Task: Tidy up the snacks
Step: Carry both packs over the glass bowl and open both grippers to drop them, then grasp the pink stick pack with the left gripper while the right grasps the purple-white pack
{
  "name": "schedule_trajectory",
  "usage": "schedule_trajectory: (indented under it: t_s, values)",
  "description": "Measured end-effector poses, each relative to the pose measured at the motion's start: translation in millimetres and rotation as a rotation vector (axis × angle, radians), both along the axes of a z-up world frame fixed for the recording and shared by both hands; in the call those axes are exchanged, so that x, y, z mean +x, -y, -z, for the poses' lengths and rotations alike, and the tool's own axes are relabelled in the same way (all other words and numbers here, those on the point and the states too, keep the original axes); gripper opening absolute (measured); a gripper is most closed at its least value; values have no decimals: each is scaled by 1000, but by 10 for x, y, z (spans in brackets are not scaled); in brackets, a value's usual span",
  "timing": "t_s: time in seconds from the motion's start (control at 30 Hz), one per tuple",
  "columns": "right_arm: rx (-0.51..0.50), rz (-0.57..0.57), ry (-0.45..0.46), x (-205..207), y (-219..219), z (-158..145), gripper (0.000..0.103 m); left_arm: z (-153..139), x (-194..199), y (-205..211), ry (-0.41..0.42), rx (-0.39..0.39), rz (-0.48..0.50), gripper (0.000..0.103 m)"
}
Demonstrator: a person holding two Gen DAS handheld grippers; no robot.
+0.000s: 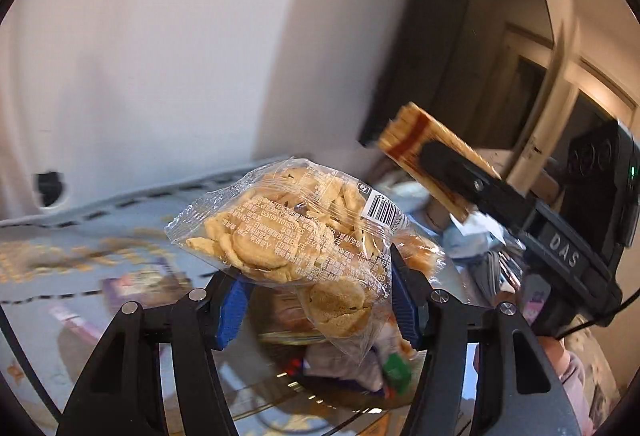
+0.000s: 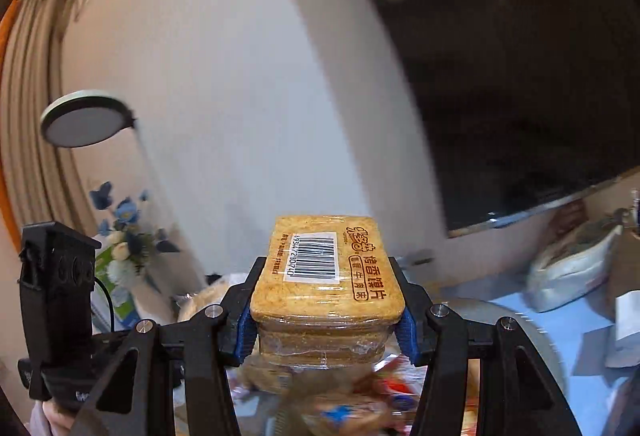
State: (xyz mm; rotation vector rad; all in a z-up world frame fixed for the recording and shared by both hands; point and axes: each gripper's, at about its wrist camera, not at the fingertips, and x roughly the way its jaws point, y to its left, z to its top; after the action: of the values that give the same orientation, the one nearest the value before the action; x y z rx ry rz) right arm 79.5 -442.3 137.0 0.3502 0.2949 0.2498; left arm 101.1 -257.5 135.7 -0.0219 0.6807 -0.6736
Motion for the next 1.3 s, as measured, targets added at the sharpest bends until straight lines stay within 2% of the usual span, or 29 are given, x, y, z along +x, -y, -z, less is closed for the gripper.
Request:
schedule_trajectory:
  t_s: [0.1,0.27,0.33,0.37,0.4,0.43,0.47,0.53,0.7,0.97,1.1,1.3]
  values:
    - [-1,13,-20,28,163,56,54,160,38,217,-30,15,53,59]
    - [-18,14,-42,72,250,129,54,314,-17,393,-30,67,110,59]
    - [-13,17,-62,122,256,164,54,344,41,514,-50,95,116,69]
    - [-2,11,-82,157,271,189,57,354,59,532,-57,118,109,84]
    - [13,8,-103,186,283,207,69,355,62,540,-56,140,91,96]
    - [24,21,-114,187,299,213,83,354,61,518,-52,157,69,98]
    - [26,30,-108,168,301,206,86,341,67,471,-48,159,61,99]
    - [24,46,-86,99,305,161,87,297,50,393,-47,154,67,99]
    - [30,58,-96,44,269,57,88,218,61,232,-35,172,23,100]
    - [19,52,-97,-74,-23,-166,88,-73,39,-286,-21,135,-78,100]
    - [-7,6,-88,-141,-317,-313,88,-266,29,-766,17,108,-163,100]
    - [-35,-67,-98,-182,-937,-393,88,-383,85,-1643,9,103,-319,100]
